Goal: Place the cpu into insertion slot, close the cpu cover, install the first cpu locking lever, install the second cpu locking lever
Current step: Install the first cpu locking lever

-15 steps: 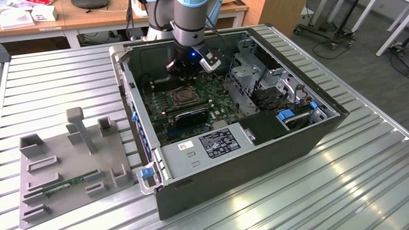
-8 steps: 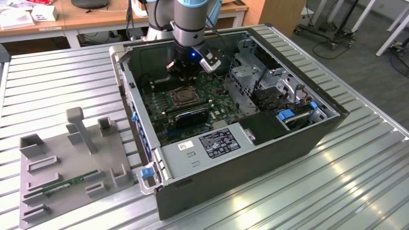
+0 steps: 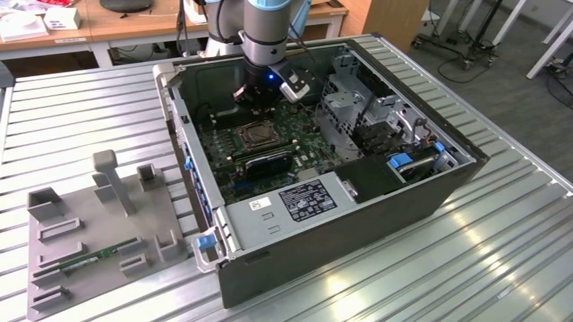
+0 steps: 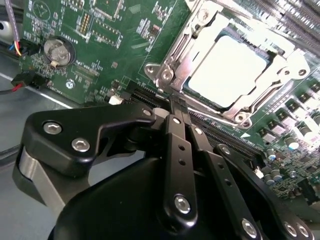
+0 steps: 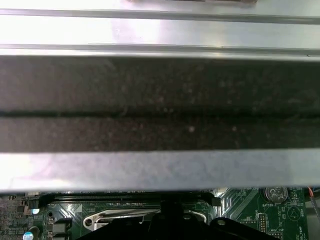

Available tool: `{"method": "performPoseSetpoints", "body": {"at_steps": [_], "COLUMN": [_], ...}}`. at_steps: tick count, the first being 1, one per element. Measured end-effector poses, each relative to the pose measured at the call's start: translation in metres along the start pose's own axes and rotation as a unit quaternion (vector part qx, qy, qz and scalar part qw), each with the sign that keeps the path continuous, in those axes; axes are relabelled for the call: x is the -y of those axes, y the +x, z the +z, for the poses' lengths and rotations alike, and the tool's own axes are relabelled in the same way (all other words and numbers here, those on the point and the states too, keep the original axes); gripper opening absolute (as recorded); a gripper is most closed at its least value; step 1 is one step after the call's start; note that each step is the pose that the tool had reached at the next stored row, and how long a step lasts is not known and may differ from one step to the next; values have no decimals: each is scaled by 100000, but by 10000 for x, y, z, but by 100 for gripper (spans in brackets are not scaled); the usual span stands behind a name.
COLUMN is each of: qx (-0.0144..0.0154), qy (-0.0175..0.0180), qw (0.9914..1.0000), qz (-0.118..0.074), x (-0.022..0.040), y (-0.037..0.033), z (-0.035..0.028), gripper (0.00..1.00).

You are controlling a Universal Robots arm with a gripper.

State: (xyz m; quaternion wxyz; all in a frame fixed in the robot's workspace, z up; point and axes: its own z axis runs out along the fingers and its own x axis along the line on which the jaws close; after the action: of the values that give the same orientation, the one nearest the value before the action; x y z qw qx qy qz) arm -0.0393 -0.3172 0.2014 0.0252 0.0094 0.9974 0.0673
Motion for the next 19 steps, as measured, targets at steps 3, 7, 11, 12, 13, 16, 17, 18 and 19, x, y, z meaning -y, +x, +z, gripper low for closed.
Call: {"method": "performPoseSetpoints", "body": {"at_steps": [3,7,11,12,13,16,17,18,19], "qx": [-4,-4,-11,-10,-11,4,7,-4,-2], "qy": [37,-179,-128,-41,141,773,905,937,948], "qw": [100000,100000,100000,100000,100000,99997,99996,99996,99995], "qz": [-6,15,6,-5,-5,-40,-54,-62,-66], "x": [0,0,1,2,2,3,3,4,4], "y": [0,1,1,0,1,2,1,1,2], "z": [0,3,12,15,17,25,26,27,27], "gripper": [11,11,11,11,11,11,11,11,11]}}
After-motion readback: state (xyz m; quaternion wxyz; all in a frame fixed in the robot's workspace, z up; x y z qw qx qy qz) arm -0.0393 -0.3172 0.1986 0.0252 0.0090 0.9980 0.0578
